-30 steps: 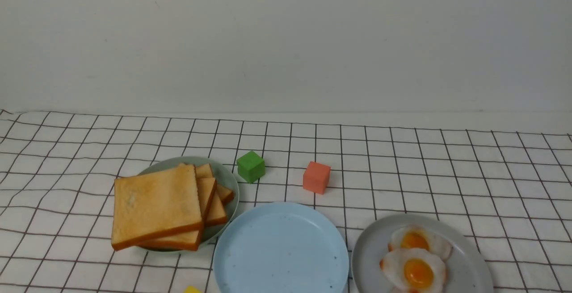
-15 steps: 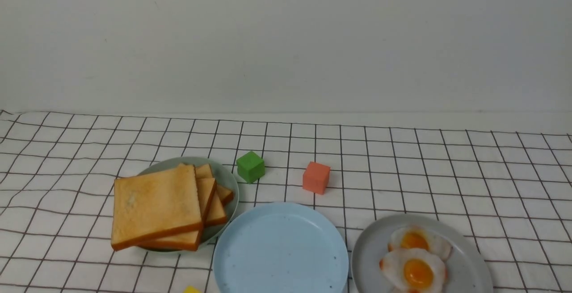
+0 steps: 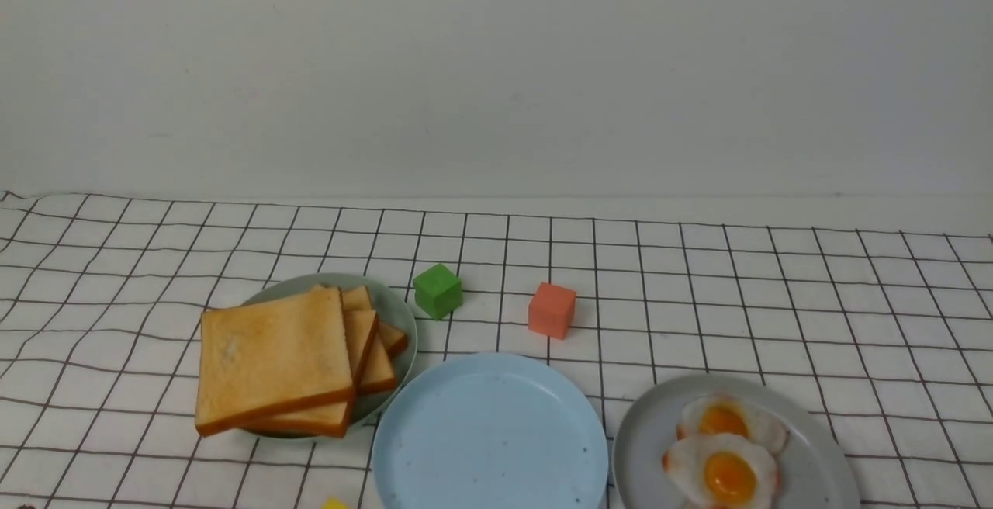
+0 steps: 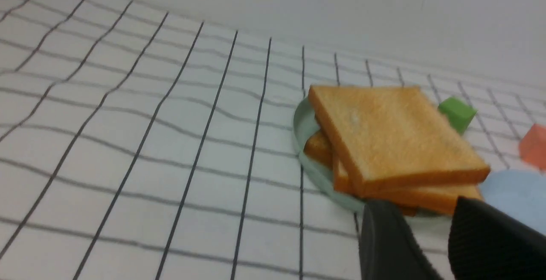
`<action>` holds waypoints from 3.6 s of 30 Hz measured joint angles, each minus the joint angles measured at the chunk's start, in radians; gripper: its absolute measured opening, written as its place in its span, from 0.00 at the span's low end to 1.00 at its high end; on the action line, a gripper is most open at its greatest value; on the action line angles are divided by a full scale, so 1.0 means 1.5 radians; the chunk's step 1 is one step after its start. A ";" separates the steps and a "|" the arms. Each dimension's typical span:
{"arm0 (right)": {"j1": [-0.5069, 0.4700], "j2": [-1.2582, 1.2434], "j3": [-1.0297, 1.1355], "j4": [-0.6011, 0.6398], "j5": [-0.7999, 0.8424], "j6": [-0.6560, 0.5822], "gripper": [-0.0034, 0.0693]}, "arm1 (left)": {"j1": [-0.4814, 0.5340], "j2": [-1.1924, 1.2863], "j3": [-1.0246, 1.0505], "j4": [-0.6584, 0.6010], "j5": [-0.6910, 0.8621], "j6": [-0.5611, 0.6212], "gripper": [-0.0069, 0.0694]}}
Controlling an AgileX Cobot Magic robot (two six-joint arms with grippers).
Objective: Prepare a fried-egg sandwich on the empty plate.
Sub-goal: Use the left arm to grab a slice of bread
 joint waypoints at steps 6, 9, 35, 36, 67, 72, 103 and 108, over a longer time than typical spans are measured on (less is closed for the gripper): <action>0.000 0.000 0.000 0.004 -0.195 0.035 0.38 | 0.000 0.000 0.000 -0.002 -0.112 0.000 0.40; 0.000 0.000 0.000 0.007 -0.263 0.062 0.38 | 0.000 0.000 0.000 -0.002 -0.114 0.000 0.40; 0.001 0.350 -0.593 -0.082 0.058 0.256 0.38 | 0.000 0.326 -0.509 -0.045 0.022 -0.153 0.40; 0.001 0.371 -0.608 -0.088 0.102 0.257 0.38 | 0.000 0.342 -0.517 -0.045 0.047 -0.156 0.40; 0.070 0.567 -0.606 0.319 0.443 -0.209 0.44 | 0.271 0.992 -0.667 -0.583 0.453 0.366 0.56; 0.080 0.567 -0.606 0.317 0.443 -0.210 0.44 | 0.272 1.073 -0.704 -0.588 0.457 0.428 0.74; 0.081 0.567 -0.606 0.317 0.444 -0.210 0.44 | 0.272 1.308 -0.758 -0.755 0.484 0.685 0.34; 0.081 0.567 -0.606 0.317 0.454 -0.210 0.44 | 0.272 1.307 -0.758 -0.761 0.489 0.689 0.21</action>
